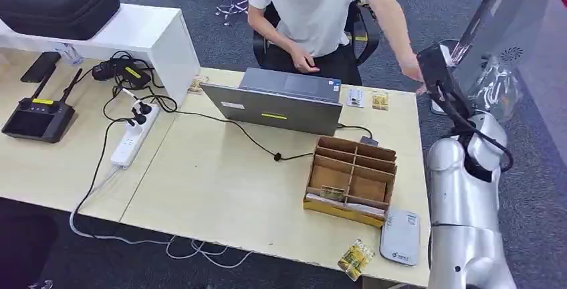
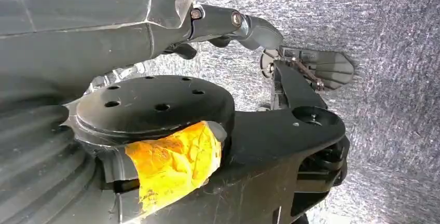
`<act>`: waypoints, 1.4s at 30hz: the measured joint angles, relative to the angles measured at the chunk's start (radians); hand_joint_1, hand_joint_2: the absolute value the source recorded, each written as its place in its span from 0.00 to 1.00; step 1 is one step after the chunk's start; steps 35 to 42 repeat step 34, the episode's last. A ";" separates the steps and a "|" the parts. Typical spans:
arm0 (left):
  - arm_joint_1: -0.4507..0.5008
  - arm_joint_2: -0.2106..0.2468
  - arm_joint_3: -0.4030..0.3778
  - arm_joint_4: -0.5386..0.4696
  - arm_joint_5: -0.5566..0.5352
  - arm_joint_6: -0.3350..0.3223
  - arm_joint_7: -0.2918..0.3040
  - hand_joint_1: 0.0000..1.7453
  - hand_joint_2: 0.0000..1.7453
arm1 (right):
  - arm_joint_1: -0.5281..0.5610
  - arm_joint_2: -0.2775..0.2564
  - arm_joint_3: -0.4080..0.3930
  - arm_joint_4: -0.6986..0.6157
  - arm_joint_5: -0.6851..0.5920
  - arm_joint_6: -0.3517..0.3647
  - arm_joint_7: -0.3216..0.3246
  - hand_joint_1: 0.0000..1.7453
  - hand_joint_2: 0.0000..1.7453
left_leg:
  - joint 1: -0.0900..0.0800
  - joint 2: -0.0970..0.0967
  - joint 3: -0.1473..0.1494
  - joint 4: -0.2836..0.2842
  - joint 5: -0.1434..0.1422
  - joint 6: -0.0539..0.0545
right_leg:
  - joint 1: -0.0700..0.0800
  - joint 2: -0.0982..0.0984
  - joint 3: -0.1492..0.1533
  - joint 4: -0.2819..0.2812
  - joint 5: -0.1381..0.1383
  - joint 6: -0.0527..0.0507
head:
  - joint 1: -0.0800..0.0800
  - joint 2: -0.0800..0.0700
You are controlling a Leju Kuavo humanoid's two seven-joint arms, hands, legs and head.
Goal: Pass the card to the sensor for recognition and then transmit it.
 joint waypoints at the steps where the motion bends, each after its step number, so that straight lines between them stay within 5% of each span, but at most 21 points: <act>1: 0.000 0.000 0.000 0.000 0.000 0.000 0.000 0.00 1.00 | 0.001 0.000 -0.007 0.004 0.002 0.000 0.000 0.00 1.00 | 0.000 0.000 0.000 0.000 0.000 0.000 | 0.000 0.000 0.000 0.000 0.000 0.000 | 0.000 0.000; 14: 0.000 0.002 -0.002 0.000 0.000 -0.008 0.003 0.00 1.00 | 0.005 -0.013 -0.098 0.026 -0.030 -0.010 -0.001 0.00 1.00 | 0.000 0.000 -0.001 0.000 0.000 0.000 | 0.000 0.000 -0.001 0.000 0.000 0.000 | 0.000 0.000; 25: 0.003 0.022 0.024 0.000 0.000 -0.022 0.067 0.00 1.00 | 0.110 -0.203 -0.477 0.076 -0.300 -0.052 -0.120 0.00 1.00 | -0.001 -0.007 -0.002 0.002 -0.002 0.002 | -0.001 -0.007 -0.001 -0.003 -0.001 0.001 | 0.000 0.000; 34: 0.022 0.035 0.073 0.000 0.001 -0.008 0.085 0.00 1.00 | 0.367 -0.387 -0.838 0.330 -0.458 -0.134 -0.311 0.00 1.00 | -0.001 -0.015 -0.004 0.001 -0.006 0.004 | -0.001 -0.014 0.002 -0.003 -0.006 0.005 | 0.000 0.000; 42: 0.022 0.035 0.073 0.000 0.001 -0.008 0.085 0.00 1.00 | 0.367 -0.387 -0.838 0.330 -0.458 -0.134 -0.311 0.00 1.00 | -0.001 -0.015 -0.004 0.001 -0.006 0.004 | -0.001 -0.014 0.002 -0.003 -0.006 0.005 | 0.000 0.000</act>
